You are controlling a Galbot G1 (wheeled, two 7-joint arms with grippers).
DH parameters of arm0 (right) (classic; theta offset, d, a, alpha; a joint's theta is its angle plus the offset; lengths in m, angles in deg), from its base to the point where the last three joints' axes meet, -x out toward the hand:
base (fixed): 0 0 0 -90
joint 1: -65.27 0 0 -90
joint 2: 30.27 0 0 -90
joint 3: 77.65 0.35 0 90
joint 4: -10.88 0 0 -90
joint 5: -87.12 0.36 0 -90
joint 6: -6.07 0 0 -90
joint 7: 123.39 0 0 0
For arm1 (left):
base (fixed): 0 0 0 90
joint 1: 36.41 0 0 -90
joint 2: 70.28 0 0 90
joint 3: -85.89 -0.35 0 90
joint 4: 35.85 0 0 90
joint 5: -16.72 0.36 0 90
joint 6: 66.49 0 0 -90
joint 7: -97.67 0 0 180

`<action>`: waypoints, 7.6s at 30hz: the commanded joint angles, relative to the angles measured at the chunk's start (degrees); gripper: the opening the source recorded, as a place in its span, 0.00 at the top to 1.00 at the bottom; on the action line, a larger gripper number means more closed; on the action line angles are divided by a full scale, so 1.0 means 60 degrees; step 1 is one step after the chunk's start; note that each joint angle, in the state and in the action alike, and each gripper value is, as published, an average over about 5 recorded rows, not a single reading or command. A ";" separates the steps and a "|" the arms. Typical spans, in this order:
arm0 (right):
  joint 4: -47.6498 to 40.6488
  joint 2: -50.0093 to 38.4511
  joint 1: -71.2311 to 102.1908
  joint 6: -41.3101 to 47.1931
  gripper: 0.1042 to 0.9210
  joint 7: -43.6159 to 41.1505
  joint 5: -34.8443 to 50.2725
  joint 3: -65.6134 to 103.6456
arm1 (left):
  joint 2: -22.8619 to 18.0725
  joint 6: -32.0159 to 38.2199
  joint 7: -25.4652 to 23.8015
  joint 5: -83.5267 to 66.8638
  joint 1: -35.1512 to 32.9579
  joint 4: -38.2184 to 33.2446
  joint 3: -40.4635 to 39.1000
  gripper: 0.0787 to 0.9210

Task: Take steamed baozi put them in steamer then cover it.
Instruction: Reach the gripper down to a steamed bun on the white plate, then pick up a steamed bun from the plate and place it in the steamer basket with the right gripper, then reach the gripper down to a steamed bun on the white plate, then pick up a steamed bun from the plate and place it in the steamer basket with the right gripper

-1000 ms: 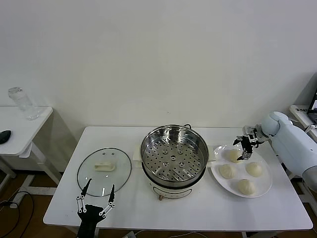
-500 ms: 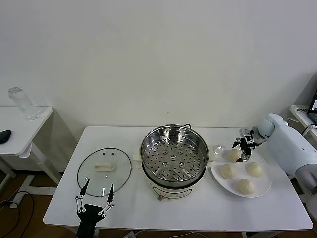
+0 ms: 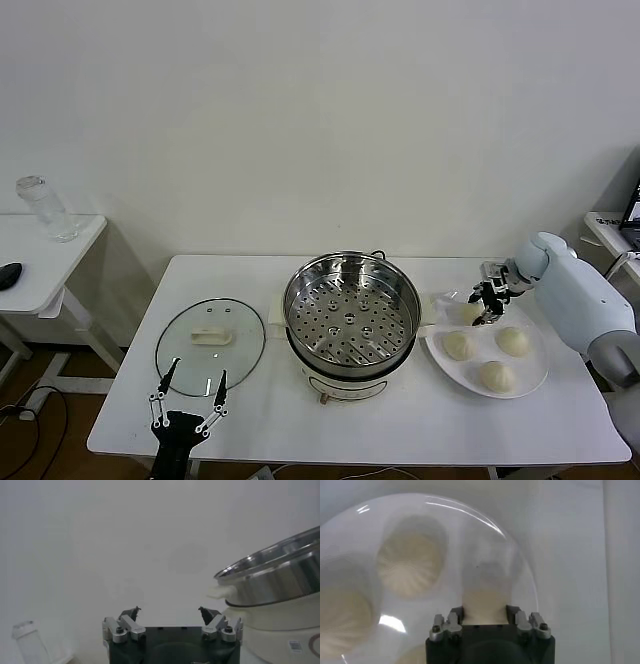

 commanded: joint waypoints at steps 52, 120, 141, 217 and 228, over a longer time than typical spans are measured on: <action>0.5296 0.2141 -0.2100 -0.5961 0.36 -0.0806 -0.1532 -0.3290 | -0.0013 0.0095 0.0069 0.0021 -0.0007 -0.0114 0.0132 0.12; 0.4270 -0.2420 -0.0138 0.1817 0.12 0.0835 0.4176 -0.4247 | -0.0092 -0.0016 0.0248 -0.0134 0.0446 -0.0027 0.0179 0.12; 0.5166 -0.2958 -0.1118 0.1973 0.31 0.0754 0.4562 -0.4825 | 0.0015 -0.0031 0.0243 -0.0139 0.0489 -0.0140 0.0033 0.12; 0.8536 0.0275 -0.6208 0.4933 0.12 0.2024 0.8570 -0.8999 | -0.0008 -0.0186 0.0282 -0.0292 0.0922 -0.0166 -0.0162 0.12; 0.9549 -0.4091 -0.6446 0.3514 0.12 -0.0724 0.7362 -0.7000 | -0.0029 -0.0226 0.0265 -0.0207 0.0823 -0.0275 -0.0170 0.12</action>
